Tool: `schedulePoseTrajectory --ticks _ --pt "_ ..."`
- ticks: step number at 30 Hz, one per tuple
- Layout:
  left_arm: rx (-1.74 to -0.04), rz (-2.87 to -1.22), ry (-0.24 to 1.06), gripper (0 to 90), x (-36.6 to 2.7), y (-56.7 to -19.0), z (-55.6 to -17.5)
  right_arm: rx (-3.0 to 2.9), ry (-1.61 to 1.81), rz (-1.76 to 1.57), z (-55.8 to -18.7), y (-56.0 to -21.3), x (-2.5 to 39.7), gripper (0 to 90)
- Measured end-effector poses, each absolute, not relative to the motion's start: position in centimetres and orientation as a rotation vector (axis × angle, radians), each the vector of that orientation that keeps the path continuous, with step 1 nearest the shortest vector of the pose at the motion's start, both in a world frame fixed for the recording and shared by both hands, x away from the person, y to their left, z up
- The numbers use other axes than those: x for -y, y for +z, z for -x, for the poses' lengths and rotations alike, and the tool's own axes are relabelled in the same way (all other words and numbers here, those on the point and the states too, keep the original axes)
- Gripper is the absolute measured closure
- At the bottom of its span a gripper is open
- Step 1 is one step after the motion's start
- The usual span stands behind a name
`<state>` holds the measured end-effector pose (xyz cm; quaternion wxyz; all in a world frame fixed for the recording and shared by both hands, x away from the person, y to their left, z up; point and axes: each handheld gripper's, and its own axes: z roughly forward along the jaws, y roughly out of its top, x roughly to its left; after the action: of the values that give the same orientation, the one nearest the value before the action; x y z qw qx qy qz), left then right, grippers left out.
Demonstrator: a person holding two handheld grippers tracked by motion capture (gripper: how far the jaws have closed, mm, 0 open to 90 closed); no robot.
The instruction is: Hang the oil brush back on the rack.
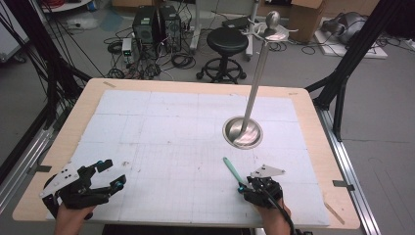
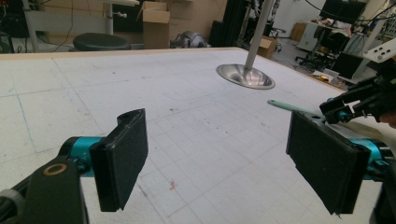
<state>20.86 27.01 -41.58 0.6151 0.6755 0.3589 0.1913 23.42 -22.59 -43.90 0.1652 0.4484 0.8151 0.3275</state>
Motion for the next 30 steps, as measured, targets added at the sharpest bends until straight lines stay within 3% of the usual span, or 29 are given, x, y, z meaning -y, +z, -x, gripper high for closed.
schedulePoseTrajectory --ticks 4,19,30 --pt "-0.828 -1.562 0.44 21.3 -26.9 -41.6 -20.9 -2.368 0.899 -1.248 -23.6 -43.6 22.3 81.3" --pt "-0.817 -1.575 0.434 22.1 -26.6 -41.6 -20.9 -2.38 0.924 -1.31 -24.0 -43.4 22.6 82.7" --pt "-0.802 -1.551 0.383 22.7 -26.6 -41.5 -21.0 -2.374 1.238 -1.238 -23.5 -42.2 22.2 82.7"
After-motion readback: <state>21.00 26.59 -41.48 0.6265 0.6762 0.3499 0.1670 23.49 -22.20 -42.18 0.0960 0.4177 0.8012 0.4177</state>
